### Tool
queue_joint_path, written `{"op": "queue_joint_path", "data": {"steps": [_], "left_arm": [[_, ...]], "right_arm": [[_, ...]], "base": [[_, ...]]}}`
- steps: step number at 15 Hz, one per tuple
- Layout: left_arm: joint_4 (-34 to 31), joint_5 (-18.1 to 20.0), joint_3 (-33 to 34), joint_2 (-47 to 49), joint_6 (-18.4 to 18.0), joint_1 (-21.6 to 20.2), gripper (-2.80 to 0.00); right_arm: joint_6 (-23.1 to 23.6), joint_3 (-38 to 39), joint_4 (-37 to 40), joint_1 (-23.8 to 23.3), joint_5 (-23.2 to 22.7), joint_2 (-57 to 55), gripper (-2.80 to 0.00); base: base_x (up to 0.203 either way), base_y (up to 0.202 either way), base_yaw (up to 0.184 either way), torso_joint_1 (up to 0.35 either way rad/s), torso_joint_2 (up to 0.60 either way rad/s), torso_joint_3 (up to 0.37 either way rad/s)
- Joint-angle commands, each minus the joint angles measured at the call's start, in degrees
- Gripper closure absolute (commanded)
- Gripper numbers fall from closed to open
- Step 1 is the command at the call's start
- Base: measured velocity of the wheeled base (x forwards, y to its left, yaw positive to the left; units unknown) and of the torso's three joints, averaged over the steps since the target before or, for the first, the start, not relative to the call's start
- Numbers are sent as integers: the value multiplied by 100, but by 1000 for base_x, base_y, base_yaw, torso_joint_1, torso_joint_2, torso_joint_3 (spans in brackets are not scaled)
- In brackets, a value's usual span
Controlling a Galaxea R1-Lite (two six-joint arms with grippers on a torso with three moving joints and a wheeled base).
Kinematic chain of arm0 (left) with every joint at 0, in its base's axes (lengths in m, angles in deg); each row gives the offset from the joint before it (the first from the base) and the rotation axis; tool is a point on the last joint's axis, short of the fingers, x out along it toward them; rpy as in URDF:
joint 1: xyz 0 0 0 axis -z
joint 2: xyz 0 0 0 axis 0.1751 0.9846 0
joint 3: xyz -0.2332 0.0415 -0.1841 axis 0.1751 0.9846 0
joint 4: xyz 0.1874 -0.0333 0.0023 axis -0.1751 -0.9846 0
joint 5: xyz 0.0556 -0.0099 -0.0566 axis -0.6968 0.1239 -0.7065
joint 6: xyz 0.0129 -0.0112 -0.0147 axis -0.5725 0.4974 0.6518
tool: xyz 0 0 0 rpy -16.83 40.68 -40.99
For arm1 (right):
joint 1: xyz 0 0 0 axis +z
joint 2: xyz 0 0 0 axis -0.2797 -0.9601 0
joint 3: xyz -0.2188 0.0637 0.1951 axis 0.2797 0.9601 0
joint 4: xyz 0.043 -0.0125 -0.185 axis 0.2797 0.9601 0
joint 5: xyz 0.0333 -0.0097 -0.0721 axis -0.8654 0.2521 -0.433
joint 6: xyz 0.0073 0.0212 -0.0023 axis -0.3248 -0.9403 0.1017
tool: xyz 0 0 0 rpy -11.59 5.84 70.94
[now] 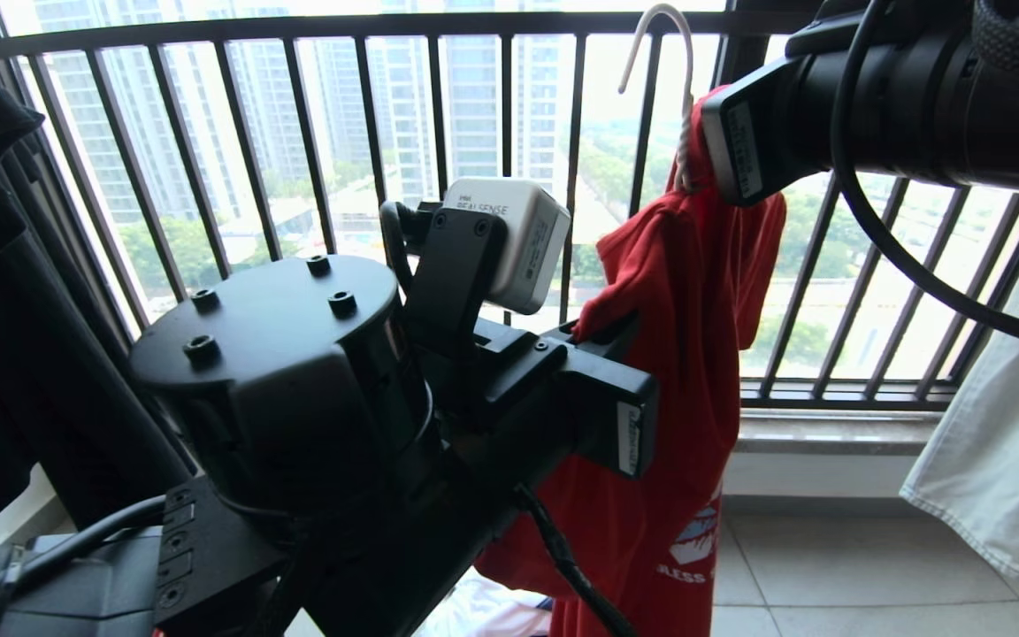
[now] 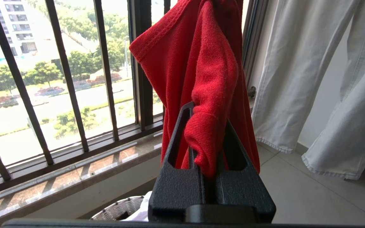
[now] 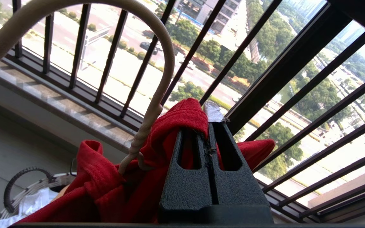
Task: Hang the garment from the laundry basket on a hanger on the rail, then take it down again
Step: Hang the clothes on the clothes rack
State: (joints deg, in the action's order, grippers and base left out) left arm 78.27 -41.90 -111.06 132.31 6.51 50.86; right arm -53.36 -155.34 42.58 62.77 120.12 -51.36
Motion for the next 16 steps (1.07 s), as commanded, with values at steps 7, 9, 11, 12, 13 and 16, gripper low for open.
{"op": "queue_joint_path", "data": {"steps": [7,9,11,12,13,16], "left_arm": [[334,-9,167,-113,-202,129,0],[334,-9,167,-86,-202,129,0],[334,-9,161,-77,-202,129,0],[334,-11,158,-75,-194,129,0],[334,-18,158,-69,-196,129,0],[334,-18,149,-95,-202,125,0]], "right_arm": [[25,-167,2,-65,14,-138,-280],[25,-167,-4,-65,14,-115,-280],[25,-149,5,-56,14,-89,-280],[25,-128,5,-56,14,-58,-280],[25,-99,22,-56,14,-12,-280],[25,61,75,-65,5,113,-280]], "base": [[0,0,0,0,0,0],[0,0,0,0,0,0],[0,0,0,0,0,0],[0,0,0,0,0,0],[0,0,0,0,0,0],[0,0,0,0,0,0]]}}
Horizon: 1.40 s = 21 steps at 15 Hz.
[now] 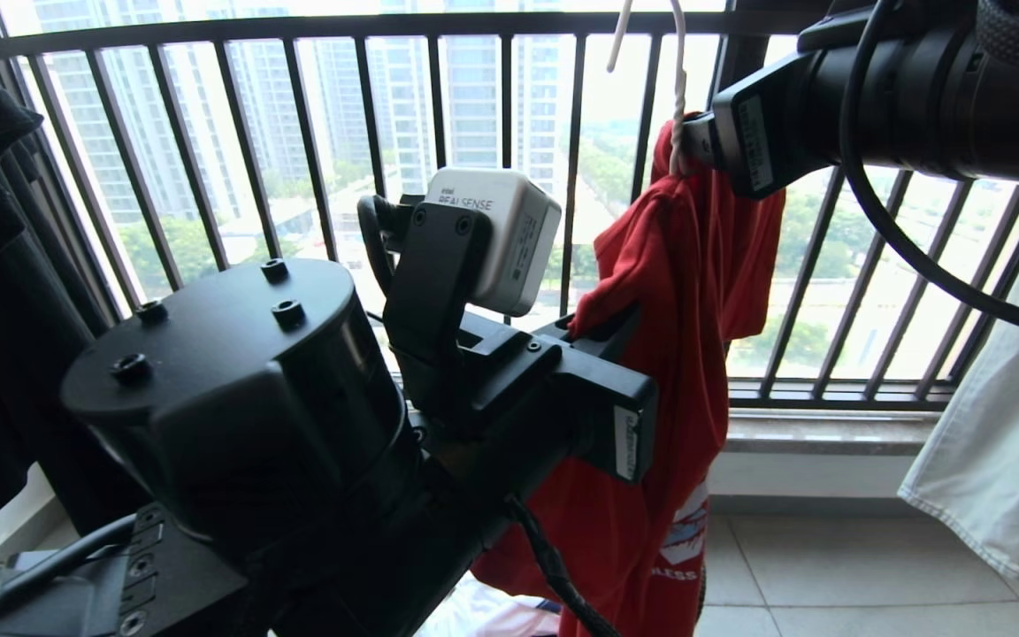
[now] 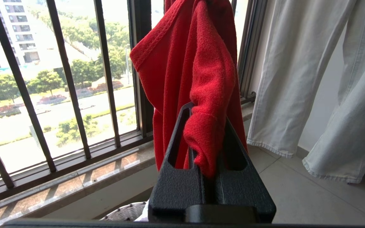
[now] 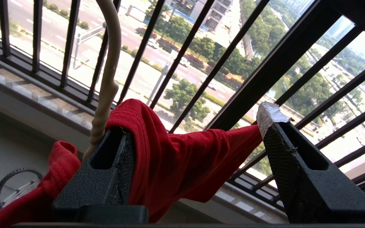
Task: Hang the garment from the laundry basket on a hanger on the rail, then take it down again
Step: Hang the clothes on the clothes rack
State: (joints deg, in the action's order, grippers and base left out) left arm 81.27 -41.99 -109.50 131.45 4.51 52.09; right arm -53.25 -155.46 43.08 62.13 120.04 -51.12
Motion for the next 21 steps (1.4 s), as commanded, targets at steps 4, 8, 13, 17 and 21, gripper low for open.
{"op": "queue_joint_path", "data": {"steps": [4,8,13,17,21], "left_arm": [[34,-10,-6,-17,-2,-3,0],[40,-10,-15,-17,-2,-12,0],[105,-10,-6,-8,-2,-12,0],[116,-10,3,-12,-11,-12,0],[122,-10,3,-35,-11,-12,0]], "right_arm": [[14,188,32,-1,13,221,-280],[66,258,43,-9,4,362,-280],[93,243,69,-24,13,450,-280],[137,232,78,-125,4,487,-280],[163,214,121,-176,4,530,-280]], "base": [[0,0,0,0,0,0],[0,0,0,0,0,0],[0,0,0,0,0,0],[0,0,0,0,0,0],[0,0,0,0,0,0]]}}
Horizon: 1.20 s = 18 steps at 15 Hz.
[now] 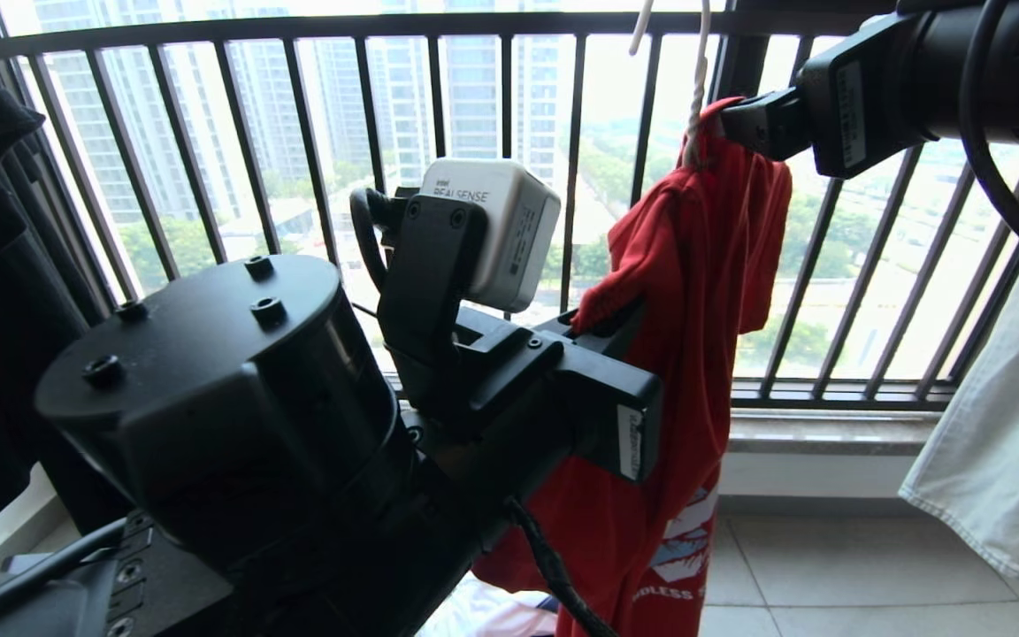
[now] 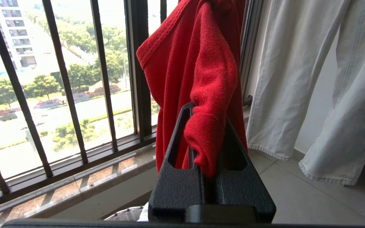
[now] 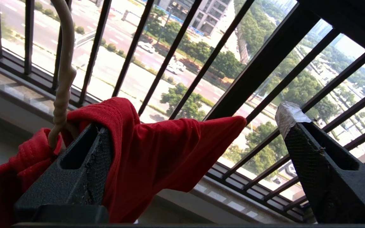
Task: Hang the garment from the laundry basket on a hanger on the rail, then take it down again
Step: Hang the clothes on the clothes rack
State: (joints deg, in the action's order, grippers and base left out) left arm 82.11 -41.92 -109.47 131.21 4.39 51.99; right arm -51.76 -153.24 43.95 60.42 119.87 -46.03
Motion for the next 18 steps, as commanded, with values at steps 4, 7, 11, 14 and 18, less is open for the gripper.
{"op": "queue_joint_path", "data": {"steps": [4,7,11,14,18], "left_arm": [[38,-16,-10,-19,1,-2,0],[38,-16,-19,-2,1,-11,0],[38,-24,-45,-28,10,-29,0],[47,-28,-89,-37,10,-38,0],[46,-51,-98,-98,1,-38,0]], "right_arm": [[14,10,105,-6,21,65,-280],[14,36,123,3,21,104,-280],[5,211,175,29,-5,144,-280],[-3,386,170,33,-12,203,-280],[-3,577,166,96,-9,255,-280]], "base": [[0,0,0,0,0,0],[0,0,0,0,0,0],[0,0,0,0,0,0],[0,0,0,0,0,0],[0,0,0,0,0,0]]}}
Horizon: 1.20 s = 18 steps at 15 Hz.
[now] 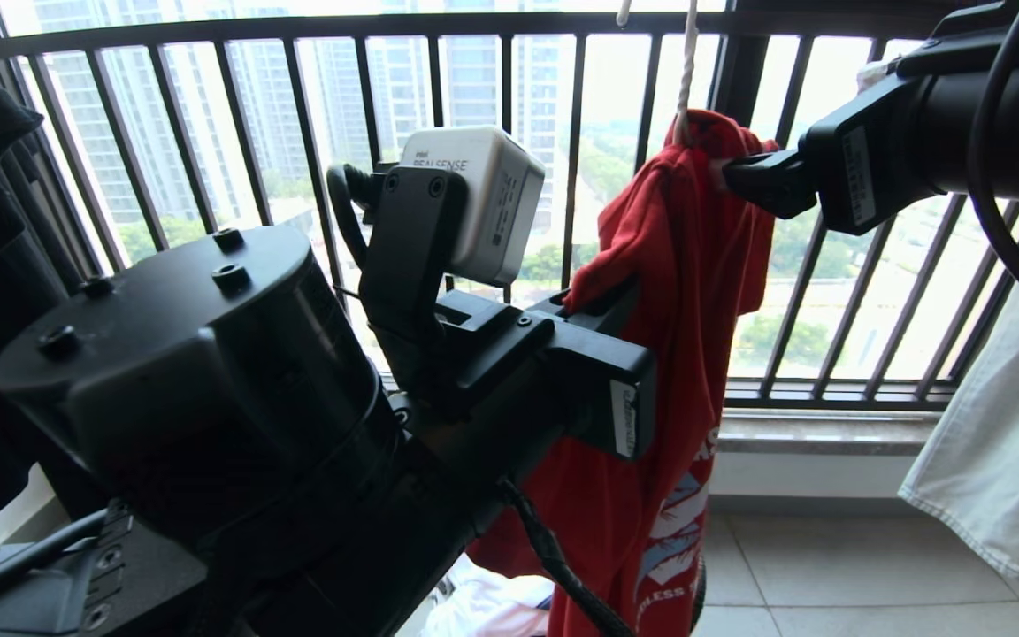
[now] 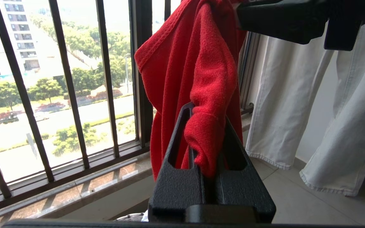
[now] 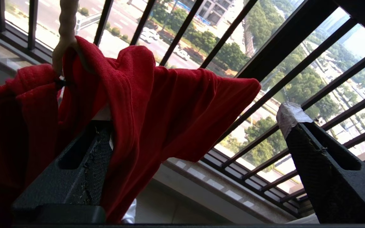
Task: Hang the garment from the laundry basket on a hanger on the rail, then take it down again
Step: Hang the clothes on the clothes rack, then hang the clothes rack on the clothesline
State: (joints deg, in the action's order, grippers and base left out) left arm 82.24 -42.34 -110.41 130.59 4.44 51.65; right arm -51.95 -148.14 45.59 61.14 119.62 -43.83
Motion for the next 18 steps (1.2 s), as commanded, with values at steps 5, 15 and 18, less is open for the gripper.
{"op": "queue_joint_path", "data": {"steps": [5,15,18], "left_arm": [[34,-9,-13,-90,-4,-12,0],[8,61,-65,-81,491,-3,0],[-43,354,0,-179,738,5,0]], "right_arm": [[7,673,33,344,3,541,-280],[-62,2280,136,332,-426,2446,0],[-221,2251,137,284,-523,2489,0]], "base": [[0,0,0,0,0,0],[0,0,0,0,0,0],[0,0,0,0,0,0]]}}
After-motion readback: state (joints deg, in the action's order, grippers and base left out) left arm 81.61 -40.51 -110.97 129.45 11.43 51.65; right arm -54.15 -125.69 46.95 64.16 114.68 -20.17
